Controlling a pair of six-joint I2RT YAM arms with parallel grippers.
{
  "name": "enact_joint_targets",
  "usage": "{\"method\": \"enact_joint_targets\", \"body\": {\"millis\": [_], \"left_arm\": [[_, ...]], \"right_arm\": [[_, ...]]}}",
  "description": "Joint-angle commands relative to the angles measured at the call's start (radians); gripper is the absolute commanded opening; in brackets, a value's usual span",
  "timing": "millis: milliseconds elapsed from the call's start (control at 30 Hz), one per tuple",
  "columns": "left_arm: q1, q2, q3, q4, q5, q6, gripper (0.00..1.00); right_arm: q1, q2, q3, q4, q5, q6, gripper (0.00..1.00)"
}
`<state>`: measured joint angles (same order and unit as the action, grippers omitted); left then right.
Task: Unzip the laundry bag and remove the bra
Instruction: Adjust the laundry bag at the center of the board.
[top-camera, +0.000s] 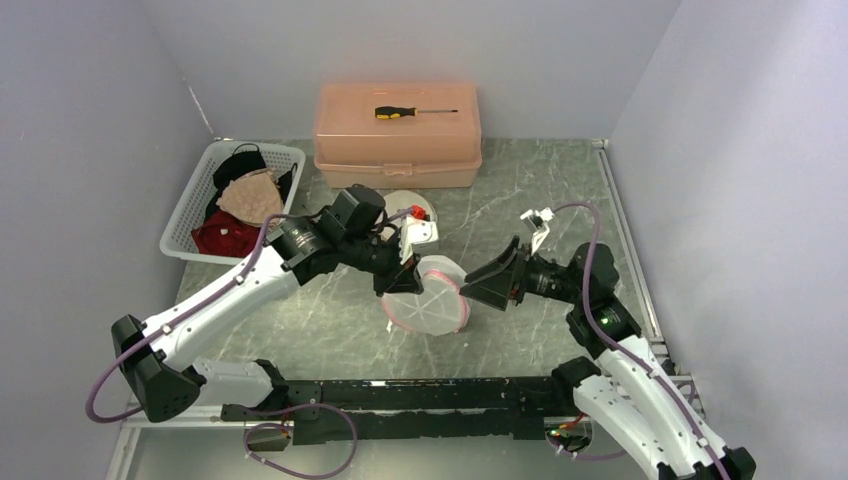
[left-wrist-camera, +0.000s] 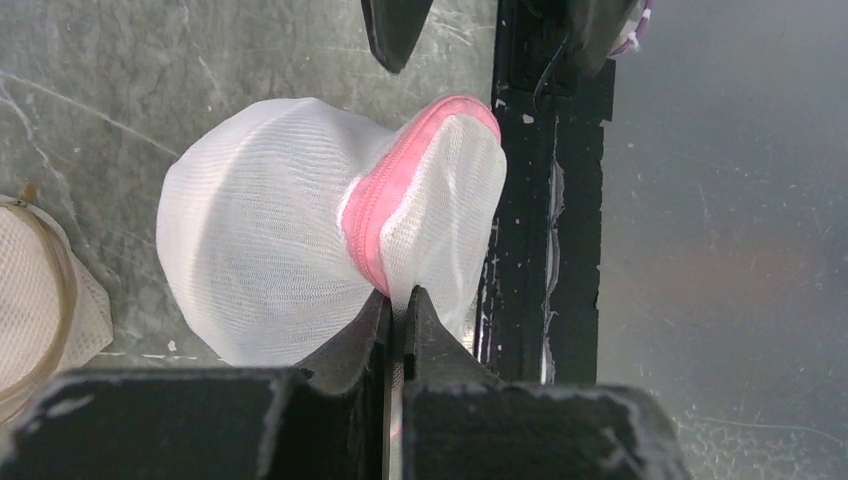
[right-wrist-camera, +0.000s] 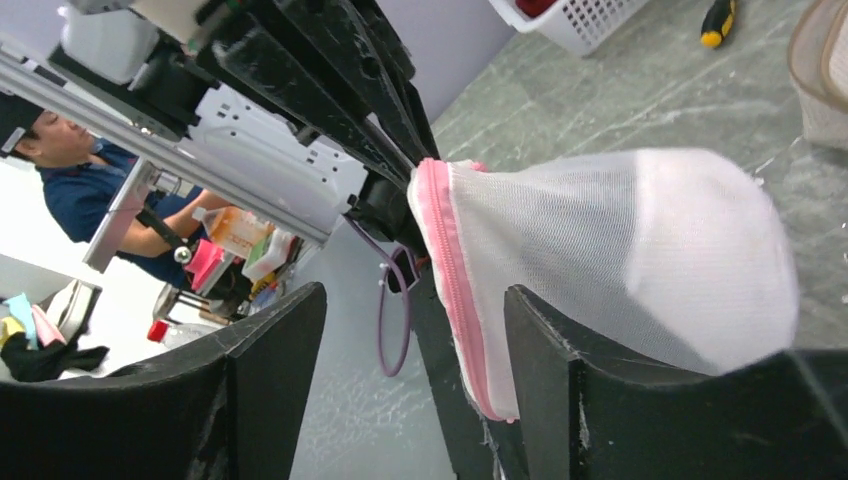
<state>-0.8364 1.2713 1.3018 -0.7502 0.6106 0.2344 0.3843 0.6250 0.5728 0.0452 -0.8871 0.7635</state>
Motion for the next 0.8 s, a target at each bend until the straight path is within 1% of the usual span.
{"method": "enact_joint_targets", "body": {"millis": [0, 133, 200, 267, 333, 400, 467, 567, 633, 733, 767], "left_arm": [[0.001, 0.017, 0.000, 0.059, 0.051, 0.068, 0.03], [0.000, 0.079, 0.029, 0.020, 0.068, 0.073, 0.03], [0.000, 0.102, 0.043, 0.004, 0.073, 0.076, 0.03], [0.001, 0.117, 0.051, -0.003, 0.074, 0.078, 0.03], [0.000, 0.121, 0.055, -0.002, 0.071, 0.080, 0.03], [0.001, 0.116, 0.052, 0.006, 0.063, 0.079, 0.03], [0.000, 0.106, 0.043, 0.018, 0.057, 0.080, 0.03], [0.000, 0.092, 0.032, 0.034, 0.056, 0.076, 0.03], [0.001, 0.085, 0.026, 0.041, 0.060, 0.073, 0.03], [0.001, 0.082, 0.020, 0.054, 0.062, 0.059, 0.03], [0.000, 0.081, 0.020, 0.063, 0.048, 0.045, 0.03]], "right_arm": [[0.070, 0.033, -0.010, -0.041, 0.094, -0.068, 0.66], [0.136, 0.054, -0.018, -0.041, 0.168, -0.095, 0.61], [0.153, 0.074, -0.008, -0.085, 0.189, -0.120, 0.59], [0.162, 0.091, -0.005, -0.095, 0.199, -0.140, 0.51], [0.165, 0.103, -0.006, -0.102, 0.203, -0.148, 0.42], [0.167, 0.116, -0.001, -0.121, 0.207, -0.164, 0.36], [0.170, 0.126, -0.003, -0.140, 0.211, -0.178, 0.35], [0.173, 0.144, -0.008, -0.162, 0.218, -0.195, 0.39], [0.176, 0.148, -0.018, -0.153, 0.219, -0.193, 0.39], [0.182, 0.162, -0.021, -0.122, 0.199, -0.178, 0.26], [0.184, 0.164, -0.019, -0.114, 0.199, -0.173, 0.20]]}}
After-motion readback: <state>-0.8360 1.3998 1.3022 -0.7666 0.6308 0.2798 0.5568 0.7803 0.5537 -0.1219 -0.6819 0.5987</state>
